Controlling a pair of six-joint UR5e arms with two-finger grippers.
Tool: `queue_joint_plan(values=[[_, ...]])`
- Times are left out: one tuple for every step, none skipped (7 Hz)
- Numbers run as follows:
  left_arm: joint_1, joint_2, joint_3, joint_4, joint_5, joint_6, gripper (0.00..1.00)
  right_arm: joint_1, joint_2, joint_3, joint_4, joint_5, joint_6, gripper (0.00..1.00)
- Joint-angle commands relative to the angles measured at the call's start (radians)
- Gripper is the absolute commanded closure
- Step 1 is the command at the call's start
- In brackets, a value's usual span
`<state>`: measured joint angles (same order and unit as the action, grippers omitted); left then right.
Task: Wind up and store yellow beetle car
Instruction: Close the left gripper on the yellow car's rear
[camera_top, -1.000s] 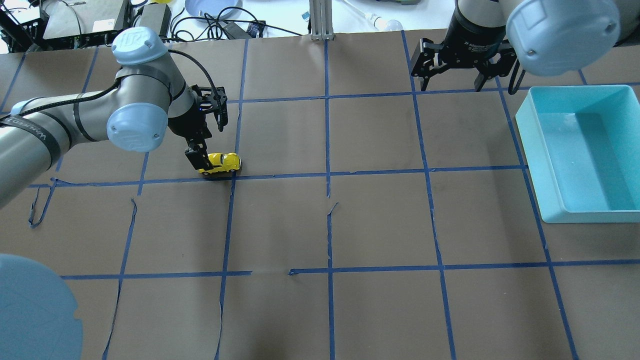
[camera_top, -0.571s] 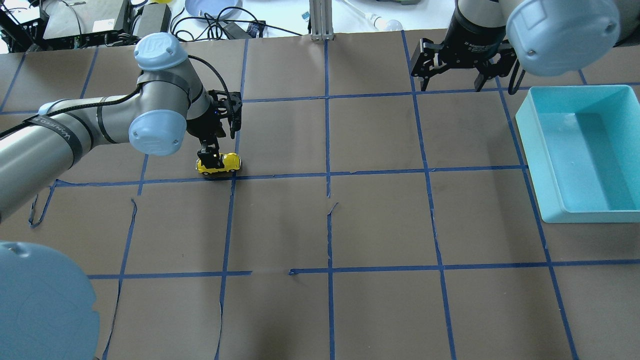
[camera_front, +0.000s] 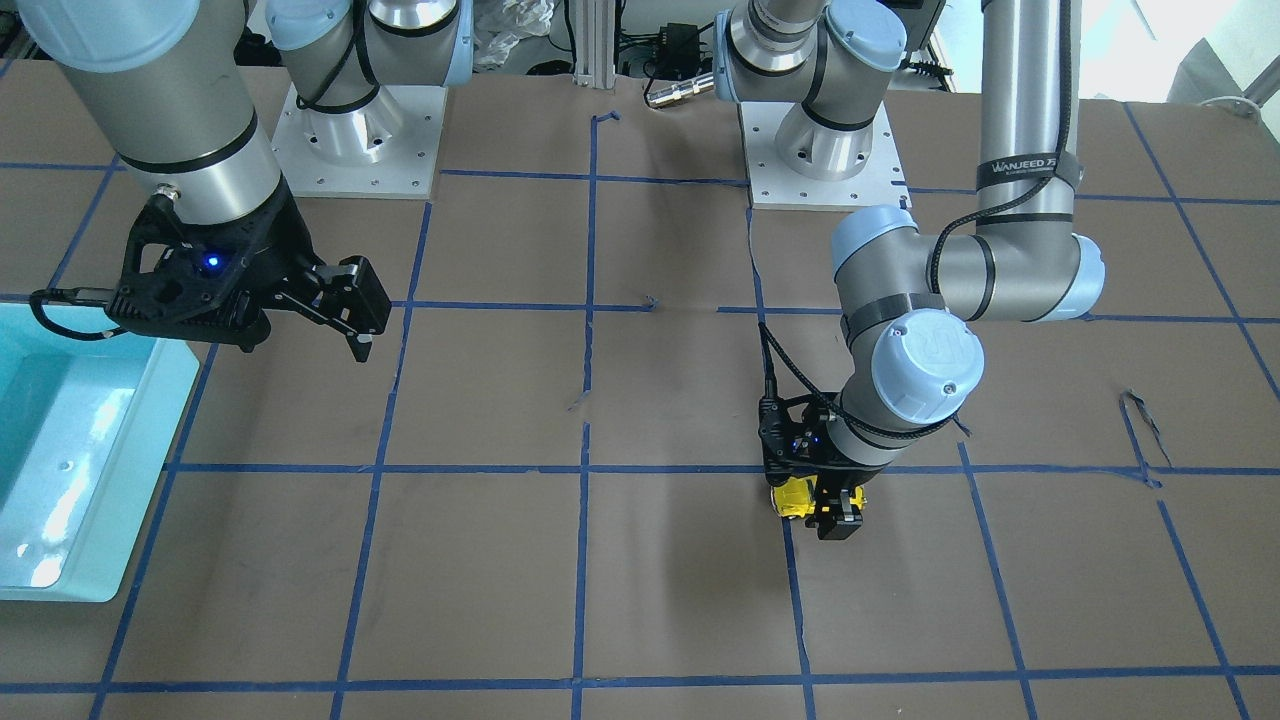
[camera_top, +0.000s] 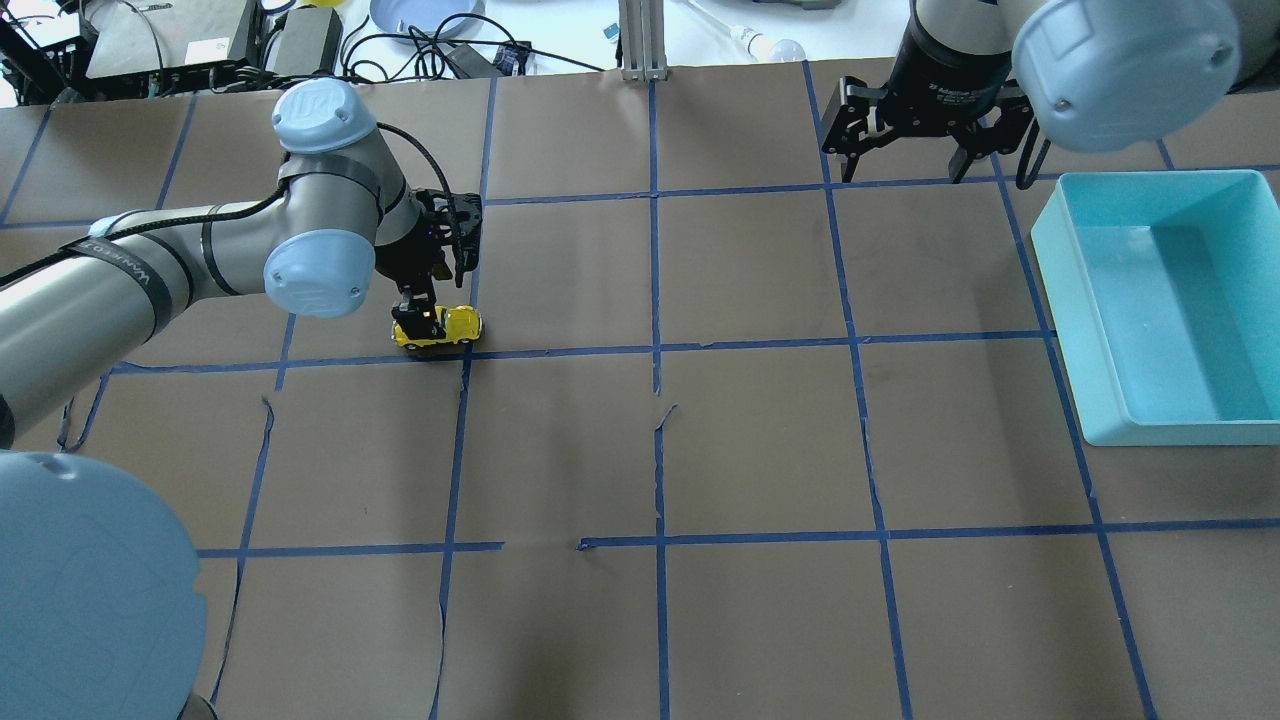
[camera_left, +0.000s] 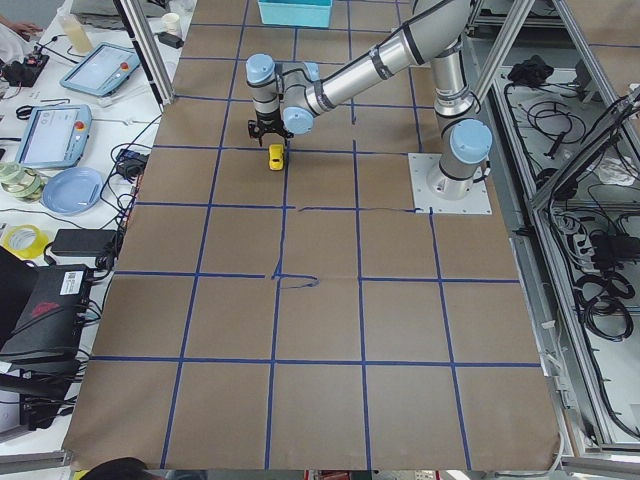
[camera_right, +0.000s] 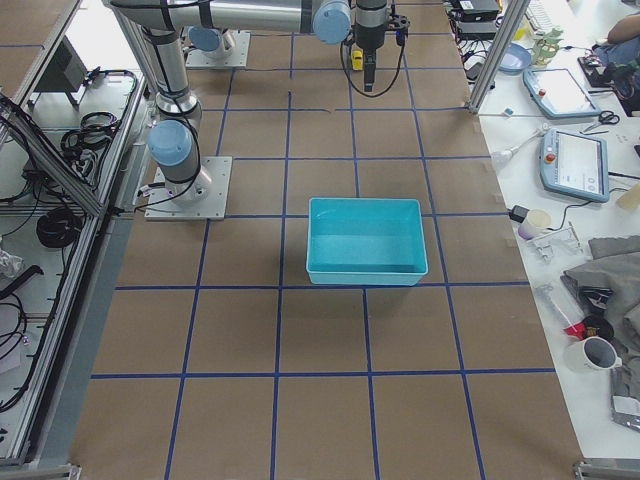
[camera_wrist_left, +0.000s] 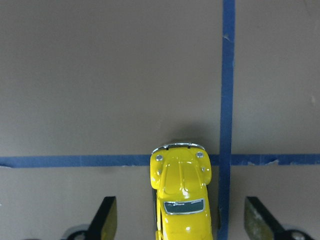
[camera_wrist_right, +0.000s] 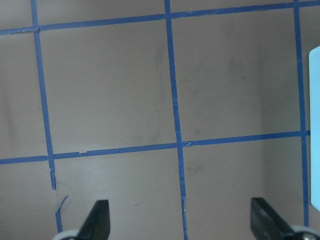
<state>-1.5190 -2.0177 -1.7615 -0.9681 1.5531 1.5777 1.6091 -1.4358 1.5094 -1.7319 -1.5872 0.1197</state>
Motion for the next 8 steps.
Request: queue_joint_plan(values=[[0.019, -0.004, -0.057, 0.099, -0.001, -0.078, 0.1, 0.0, 0.0, 0.0, 0.0, 0.001, 0.0, 0.0], [0.013, -0.006, -0.081, 0.123, -0.001, -0.129, 0.1, 0.0, 0.0, 0.0, 0.0, 0.0, 0.0, 0.0], [0.013, 0.004, -0.084, 0.123, -0.001, -0.128, 0.1, 0.0, 0.0, 0.0, 0.0, 0.0, 0.0, 0.0], [0.013, 0.007, -0.084, 0.121, 0.001, -0.12, 0.14, 0.0, 0.0, 0.0, 0.0, 0.001, 0.0, 0.0], [0.013, 0.01, -0.085, 0.12, 0.002, -0.119, 0.22, 0.0, 0.0, -0.002, 0.0, 0.001, 0.0, 0.0], [0.013, 0.011, -0.087, 0.118, 0.001, -0.116, 0.23, 0.0, 0.0, 0.0, 0.0, 0.001, 0.0, 0.0], [0.013, 0.01, -0.087, 0.118, 0.001, -0.104, 0.29, 0.0, 0.0, 0.0, 0.0, 0.0, 0.0, 0.0], [0.014, 0.008, -0.085, 0.12, 0.001, -0.094, 0.43, 0.0, 0.0, 0.0, 0.0, 0.0, 0.0, 0.0]])
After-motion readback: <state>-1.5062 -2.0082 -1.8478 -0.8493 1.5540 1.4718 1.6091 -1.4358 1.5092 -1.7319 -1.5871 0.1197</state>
